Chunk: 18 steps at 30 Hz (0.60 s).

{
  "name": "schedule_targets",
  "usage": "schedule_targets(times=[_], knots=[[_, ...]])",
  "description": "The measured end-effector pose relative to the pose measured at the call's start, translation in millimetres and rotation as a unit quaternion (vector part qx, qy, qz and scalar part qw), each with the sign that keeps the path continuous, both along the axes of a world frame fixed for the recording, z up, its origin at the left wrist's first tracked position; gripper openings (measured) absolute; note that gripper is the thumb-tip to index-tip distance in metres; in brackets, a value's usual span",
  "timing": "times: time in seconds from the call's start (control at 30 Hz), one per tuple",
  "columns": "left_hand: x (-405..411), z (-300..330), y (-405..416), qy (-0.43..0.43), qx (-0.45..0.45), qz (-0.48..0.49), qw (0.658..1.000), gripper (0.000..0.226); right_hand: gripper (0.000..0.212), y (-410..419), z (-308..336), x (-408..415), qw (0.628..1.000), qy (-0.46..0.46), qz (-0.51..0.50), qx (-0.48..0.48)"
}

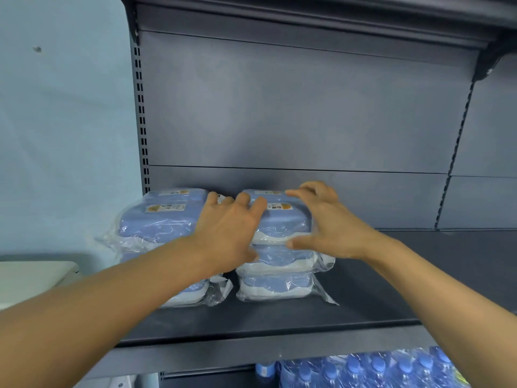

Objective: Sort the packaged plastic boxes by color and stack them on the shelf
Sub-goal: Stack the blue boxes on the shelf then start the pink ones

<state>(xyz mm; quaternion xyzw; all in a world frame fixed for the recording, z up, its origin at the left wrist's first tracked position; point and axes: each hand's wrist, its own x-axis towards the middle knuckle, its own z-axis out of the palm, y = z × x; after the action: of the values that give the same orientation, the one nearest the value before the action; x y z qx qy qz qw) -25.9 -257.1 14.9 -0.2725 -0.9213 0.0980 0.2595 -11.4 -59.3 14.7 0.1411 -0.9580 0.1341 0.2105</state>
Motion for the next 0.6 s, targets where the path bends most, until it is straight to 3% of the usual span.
schedule_targets(times=[0.1,0.33,0.6], knots=[[1.5,-6.0,9.9,0.024,-0.015,0.019,0.999,0.074,0.091,1.1,-14.2,3.2,0.999,-0.006,-0.021,0.028],[0.7,-11.4,14.6,0.021,0.018,-0.002,1.000,0.065,0.076,11.9,-18.9,-1.2,0.998,-0.033,0.031,-0.051],[-4.6,-16.6,15.4,-0.003,0.050,-0.005,0.999,0.067,0.082,14.6,-26.9,-3.1,0.997,-0.058,0.016,-0.053]])
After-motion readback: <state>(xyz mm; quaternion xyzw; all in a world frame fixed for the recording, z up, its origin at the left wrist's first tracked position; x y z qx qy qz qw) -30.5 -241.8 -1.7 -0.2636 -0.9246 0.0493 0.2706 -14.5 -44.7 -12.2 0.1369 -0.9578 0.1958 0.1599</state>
